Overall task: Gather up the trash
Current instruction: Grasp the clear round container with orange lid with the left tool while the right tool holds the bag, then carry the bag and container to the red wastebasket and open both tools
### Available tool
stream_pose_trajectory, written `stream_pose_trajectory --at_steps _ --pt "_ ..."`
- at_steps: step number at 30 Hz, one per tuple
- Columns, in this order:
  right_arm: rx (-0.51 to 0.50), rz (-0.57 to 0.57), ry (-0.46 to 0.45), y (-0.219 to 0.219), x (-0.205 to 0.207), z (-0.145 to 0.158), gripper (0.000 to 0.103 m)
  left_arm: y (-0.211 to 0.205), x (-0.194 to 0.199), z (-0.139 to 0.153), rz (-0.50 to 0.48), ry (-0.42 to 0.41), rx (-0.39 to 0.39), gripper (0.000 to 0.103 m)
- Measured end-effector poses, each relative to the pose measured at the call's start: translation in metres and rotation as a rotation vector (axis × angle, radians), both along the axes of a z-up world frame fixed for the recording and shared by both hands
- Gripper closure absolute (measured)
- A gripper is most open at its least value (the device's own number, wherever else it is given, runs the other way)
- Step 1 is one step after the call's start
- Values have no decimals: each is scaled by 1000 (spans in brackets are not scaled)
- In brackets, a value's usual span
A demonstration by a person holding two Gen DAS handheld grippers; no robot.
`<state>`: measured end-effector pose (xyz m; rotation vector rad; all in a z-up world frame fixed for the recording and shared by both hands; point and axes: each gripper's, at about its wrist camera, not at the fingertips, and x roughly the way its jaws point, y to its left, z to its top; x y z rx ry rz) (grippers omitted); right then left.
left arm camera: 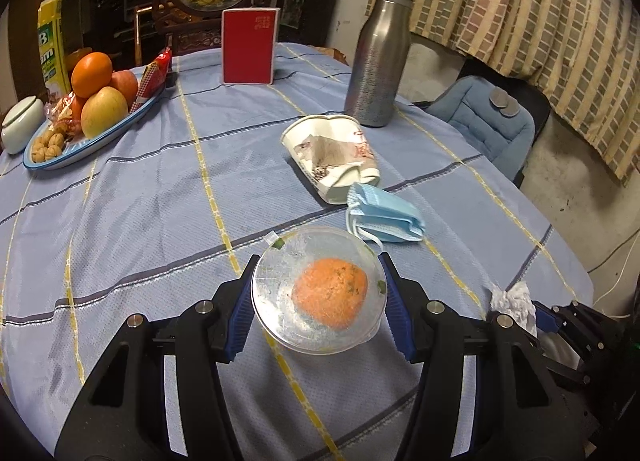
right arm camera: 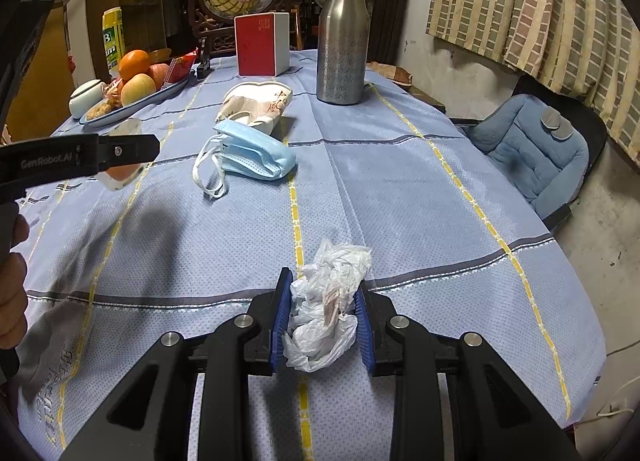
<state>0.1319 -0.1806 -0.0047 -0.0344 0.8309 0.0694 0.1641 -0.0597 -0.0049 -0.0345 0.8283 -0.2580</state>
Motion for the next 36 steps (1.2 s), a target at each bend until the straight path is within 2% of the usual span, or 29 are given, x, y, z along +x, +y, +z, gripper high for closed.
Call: stream_pose_trajectory --at_steps 3,7,11,16,23,28,31,36 --pt "0 5 -4 0 -1 0 72 -3 -8 1 -6 -7 1 46" --pt "68 -19 -54 -10 -10 5 72 -5 -19 4 -9 -30 8 46" --pt "154 -45 -102 -29 -38 4 72 -6 -28 4 -8 -35 10 46" --pt "188 -97 -132 -63 -82 4 72 -9 -41 5 -20 -55 15 46" --pt "197 -228 -153 -130 -143 1 71 -13 -62 7 -46 -79 -15 46" --pt "168 -317 -112 -169 -175 -20 70 -23 -76 5 -90 -84 -31 46" --pt "165 -379 -65 -191 -190 -43 70 -36 -86 4 -120 -108 2 46" --pt "183 -482 31 -227 -208 -87 70 -52 -95 3 -174 -116 3 46"
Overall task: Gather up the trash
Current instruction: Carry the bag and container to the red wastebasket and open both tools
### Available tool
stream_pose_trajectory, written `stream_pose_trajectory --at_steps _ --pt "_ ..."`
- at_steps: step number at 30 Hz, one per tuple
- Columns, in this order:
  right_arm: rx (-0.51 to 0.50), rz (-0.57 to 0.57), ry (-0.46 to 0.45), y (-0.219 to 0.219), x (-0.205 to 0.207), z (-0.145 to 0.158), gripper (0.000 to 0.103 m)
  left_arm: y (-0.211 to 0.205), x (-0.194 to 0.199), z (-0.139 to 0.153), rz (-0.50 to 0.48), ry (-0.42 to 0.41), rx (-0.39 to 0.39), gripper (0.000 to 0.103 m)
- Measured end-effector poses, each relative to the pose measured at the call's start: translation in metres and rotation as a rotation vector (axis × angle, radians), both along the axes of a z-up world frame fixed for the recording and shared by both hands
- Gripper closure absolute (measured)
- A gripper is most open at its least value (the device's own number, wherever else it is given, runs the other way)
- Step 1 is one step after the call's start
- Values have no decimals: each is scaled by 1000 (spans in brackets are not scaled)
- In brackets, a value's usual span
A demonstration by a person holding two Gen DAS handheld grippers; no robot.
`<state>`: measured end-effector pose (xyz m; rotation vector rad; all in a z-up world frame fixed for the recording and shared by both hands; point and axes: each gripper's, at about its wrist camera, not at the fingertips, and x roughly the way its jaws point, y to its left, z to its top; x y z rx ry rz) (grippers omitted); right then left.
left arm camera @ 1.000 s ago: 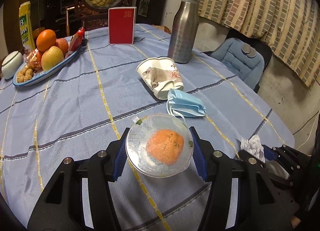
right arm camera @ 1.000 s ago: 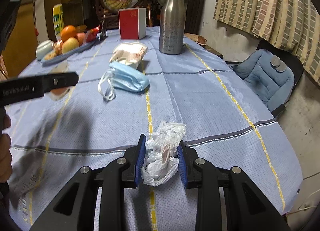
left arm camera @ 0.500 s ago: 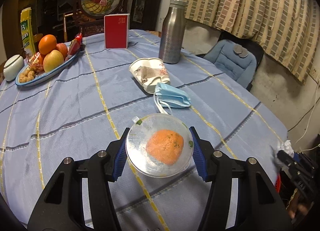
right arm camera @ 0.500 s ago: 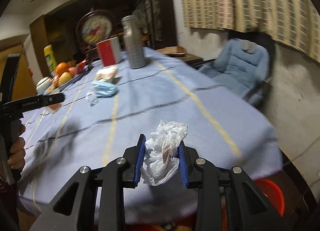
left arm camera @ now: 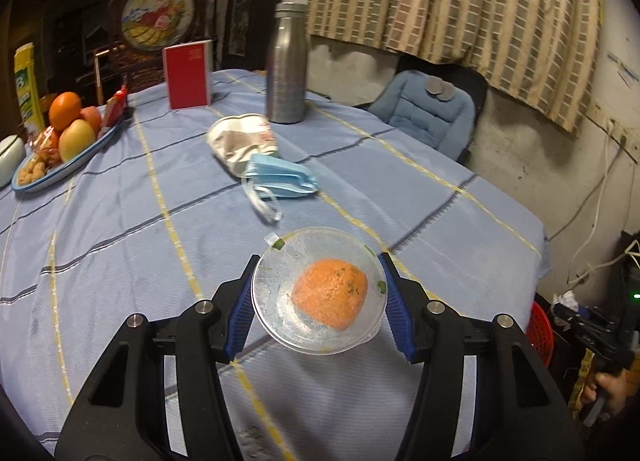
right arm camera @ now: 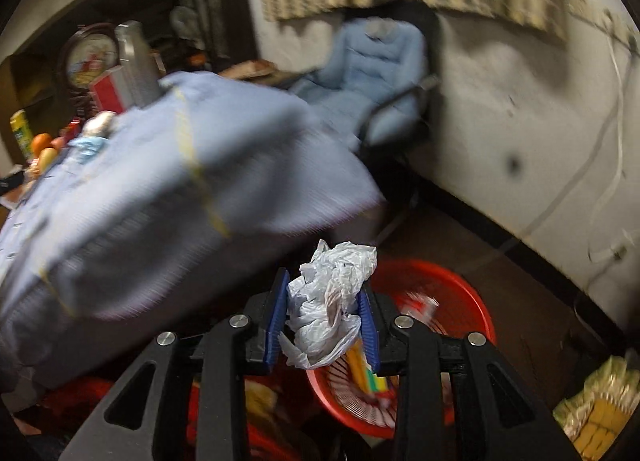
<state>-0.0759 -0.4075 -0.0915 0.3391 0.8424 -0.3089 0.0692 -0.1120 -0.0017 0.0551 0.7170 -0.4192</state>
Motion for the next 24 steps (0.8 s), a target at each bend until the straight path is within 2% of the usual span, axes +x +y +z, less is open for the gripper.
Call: stream_pose_trajectory --at_steps 1,3,5,7,12,14,16,19,24 --pt "10 -12 21 -5 -1 -8 69 -3 -1 0 -11 4 -5 46" --pt "29 -17 108 -15 0 -30 57 -12 -4 0 -36 15 -13 46" --pt "9 -43 154 -19 -1 -41 31 -28 -7 1 -80 26 -11 46" --pt "2 -65 140 -24 -4 -41 28 -47 -13 3 -125 24 3 46" --pt "29 -127 25 -47 -25 -17 27 -107 -30 11 -261 28 14 46" --pt "45 -158 -24 -57 -38 -7 22 -131 -37 10 -317 38 17 46" --pt "54 -187 -59 -69 -52 -1 21 -157 -46 7 -376 47 24 46" --pt "67 -235 -92 -86 -66 3 21 -206 -62 -2 -488 79 33 46" --pt "99 -285 -127 -104 -85 -2 21 -275 -82 -27 -622 133 68 46"
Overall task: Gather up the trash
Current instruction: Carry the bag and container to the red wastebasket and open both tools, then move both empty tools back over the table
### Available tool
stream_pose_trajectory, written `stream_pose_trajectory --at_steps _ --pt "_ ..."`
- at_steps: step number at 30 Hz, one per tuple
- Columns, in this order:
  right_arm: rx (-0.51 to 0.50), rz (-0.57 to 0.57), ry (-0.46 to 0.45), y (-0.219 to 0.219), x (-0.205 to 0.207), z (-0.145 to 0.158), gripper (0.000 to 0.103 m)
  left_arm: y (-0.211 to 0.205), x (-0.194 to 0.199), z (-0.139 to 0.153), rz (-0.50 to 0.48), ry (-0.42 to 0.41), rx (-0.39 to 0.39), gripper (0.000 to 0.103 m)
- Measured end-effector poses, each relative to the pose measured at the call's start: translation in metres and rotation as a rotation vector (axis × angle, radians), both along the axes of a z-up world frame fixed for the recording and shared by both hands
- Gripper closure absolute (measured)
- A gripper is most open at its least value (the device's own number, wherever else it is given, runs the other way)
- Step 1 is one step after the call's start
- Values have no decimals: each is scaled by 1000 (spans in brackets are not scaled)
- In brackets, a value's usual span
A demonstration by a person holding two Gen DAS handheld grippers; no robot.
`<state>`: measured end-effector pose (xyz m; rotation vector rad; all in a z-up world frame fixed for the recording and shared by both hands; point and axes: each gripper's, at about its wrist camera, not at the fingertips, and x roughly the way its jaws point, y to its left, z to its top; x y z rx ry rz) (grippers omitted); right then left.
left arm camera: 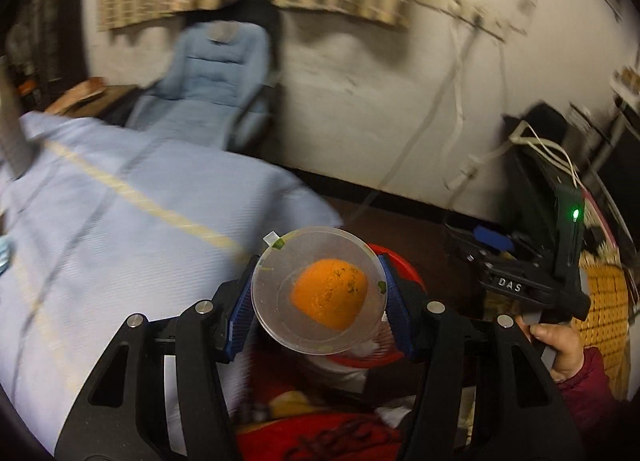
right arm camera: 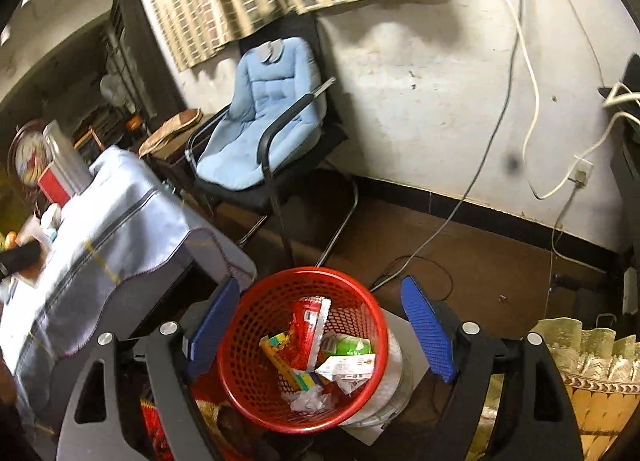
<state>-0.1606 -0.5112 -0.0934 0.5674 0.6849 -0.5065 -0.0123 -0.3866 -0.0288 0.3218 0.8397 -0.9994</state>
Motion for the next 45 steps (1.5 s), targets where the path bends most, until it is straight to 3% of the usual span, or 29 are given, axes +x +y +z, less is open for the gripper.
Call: stream_pose_trajectory --at_steps 7,8,10,12,18,31,45 --pt "21 -34 -30 -14 -12 -2 21 -61 -12 -43 -104 48 73 46" --pt "24 -37 -34 -15 -13 -3 21 -67 -12 -50 -114 54 86 43" --pt "30 -42 -35 -17 -14 -4 21 -74 -10 -58 -106 50 106 17" --pt "31 -44 -32 -18 -15 -5 21 -77 -9 -61 -92 34 113 12" --pt "34 -31 -19 -14 -10 -8 21 -65 -7 -49 -71 -24 109 9" --pt "-60 61 -66 25 -2 37 21 6 8 15 83 -111 -12 7" --pt "-175 257 -141 103 30 105 20 131 26 69 297 -222 -79 7"
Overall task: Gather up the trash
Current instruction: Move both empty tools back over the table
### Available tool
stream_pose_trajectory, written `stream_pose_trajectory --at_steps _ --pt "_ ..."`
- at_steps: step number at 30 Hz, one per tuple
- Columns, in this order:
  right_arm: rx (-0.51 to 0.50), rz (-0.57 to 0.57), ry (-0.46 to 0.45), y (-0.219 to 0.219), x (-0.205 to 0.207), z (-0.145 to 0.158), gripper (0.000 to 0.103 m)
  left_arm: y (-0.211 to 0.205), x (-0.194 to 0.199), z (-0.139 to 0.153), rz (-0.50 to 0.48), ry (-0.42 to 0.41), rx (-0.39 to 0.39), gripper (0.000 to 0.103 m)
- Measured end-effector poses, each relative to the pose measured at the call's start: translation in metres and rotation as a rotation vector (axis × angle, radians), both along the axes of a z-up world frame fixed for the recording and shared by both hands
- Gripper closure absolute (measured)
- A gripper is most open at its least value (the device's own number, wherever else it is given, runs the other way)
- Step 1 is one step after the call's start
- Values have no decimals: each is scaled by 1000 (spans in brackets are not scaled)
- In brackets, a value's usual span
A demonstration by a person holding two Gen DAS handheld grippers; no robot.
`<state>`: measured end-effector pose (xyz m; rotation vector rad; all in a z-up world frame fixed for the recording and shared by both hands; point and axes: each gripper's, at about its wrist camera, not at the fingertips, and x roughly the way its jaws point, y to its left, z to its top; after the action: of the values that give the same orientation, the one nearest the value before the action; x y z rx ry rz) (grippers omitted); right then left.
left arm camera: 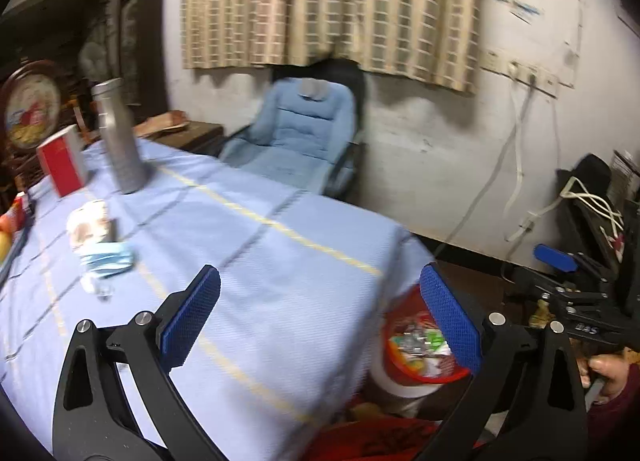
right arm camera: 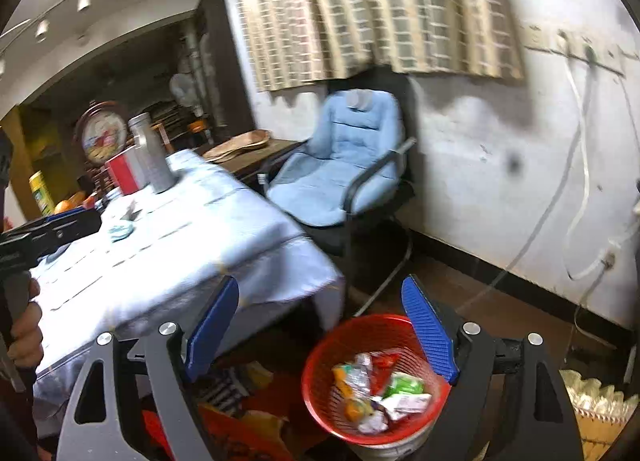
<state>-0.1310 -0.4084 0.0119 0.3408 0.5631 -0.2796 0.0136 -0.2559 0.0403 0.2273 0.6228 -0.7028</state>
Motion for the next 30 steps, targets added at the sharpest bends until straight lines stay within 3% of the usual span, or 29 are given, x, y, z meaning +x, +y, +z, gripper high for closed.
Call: stream_pose_trajectory --at_steps 4,10,13,16,20,26,30 --pt "-14 90 13 32 27 9 18 47 26 1 110 -18 12 7" --pt "-29 245 54 85 86 16 17 137 92 -14 354 -2 26 7" --pt "-50 315 75 114 114 19 17 173 118 -26 451 31 29 7" --pt "-76 399 99 147 152 21 17 206 143 -45 551 138 28 7" --pt "-98 452 108 177 195 22 17 227 160 -60 631 235 -2 6" --pt "-129 441 124 196 252 17 17 232 163 -67 700 226 42 6" --pt "-85 407 142 188 278 8 17 237 167 -75 699 280 25 6"
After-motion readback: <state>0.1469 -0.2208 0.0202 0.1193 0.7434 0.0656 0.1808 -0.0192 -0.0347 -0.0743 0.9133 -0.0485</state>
